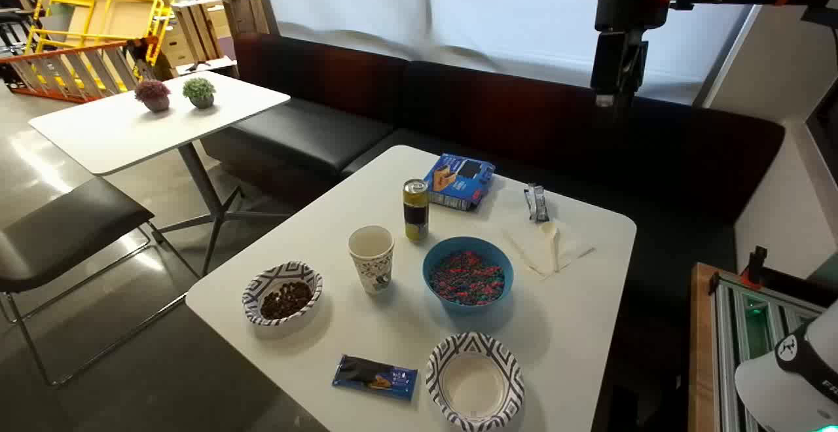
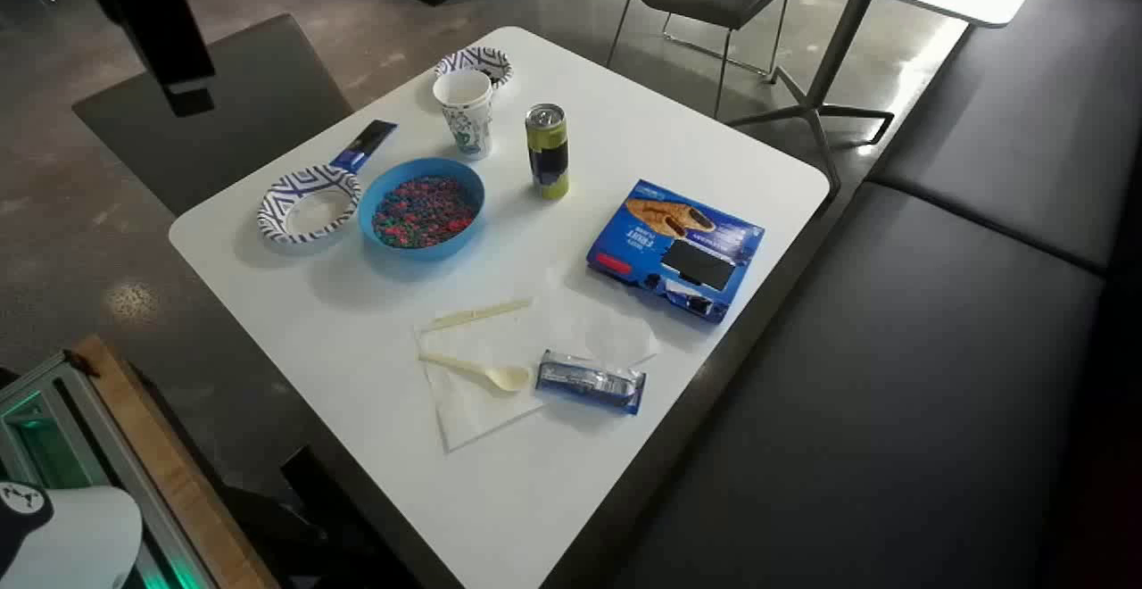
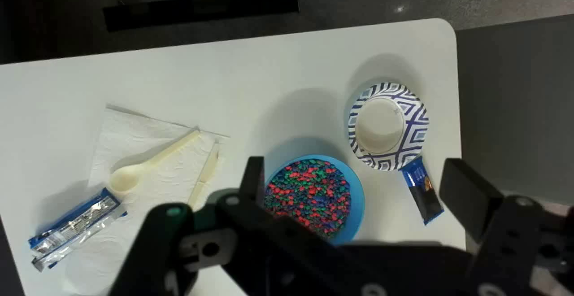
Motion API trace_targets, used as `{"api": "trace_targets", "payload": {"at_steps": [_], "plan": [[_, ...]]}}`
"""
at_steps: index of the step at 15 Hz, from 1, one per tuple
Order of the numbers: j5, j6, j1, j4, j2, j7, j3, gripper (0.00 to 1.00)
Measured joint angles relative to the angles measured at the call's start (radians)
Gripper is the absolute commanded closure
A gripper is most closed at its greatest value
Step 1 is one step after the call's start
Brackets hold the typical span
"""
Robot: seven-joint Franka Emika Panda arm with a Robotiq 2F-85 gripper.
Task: Move the white spoon to the back left.
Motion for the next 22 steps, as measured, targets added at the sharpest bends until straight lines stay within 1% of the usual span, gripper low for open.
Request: {"api": "trace_targets", "payload": {"at_steps": [9, 12, 14, 17, 20, 22], "plan": [[0.0, 0.0, 0.0, 0.0, 0.0, 0.0, 0.0, 0.0], [0.02, 0.022, -0.02, 0.0, 0.004, 0.002, 0.0, 0.0], [0.047, 0.072, -0.055, -0.007, 0.023, 0.004, -0.021, 0.0], [0.073, 0.199, -0.118, -0.044, 0.083, 0.008, -0.064, 0.0], [0.123, 0.316, -0.16, -0.083, 0.173, 0.008, -0.105, 0.0], [0.168, 0.435, -0.176, -0.109, 0.243, 0.023, -0.113, 0.0]]}}
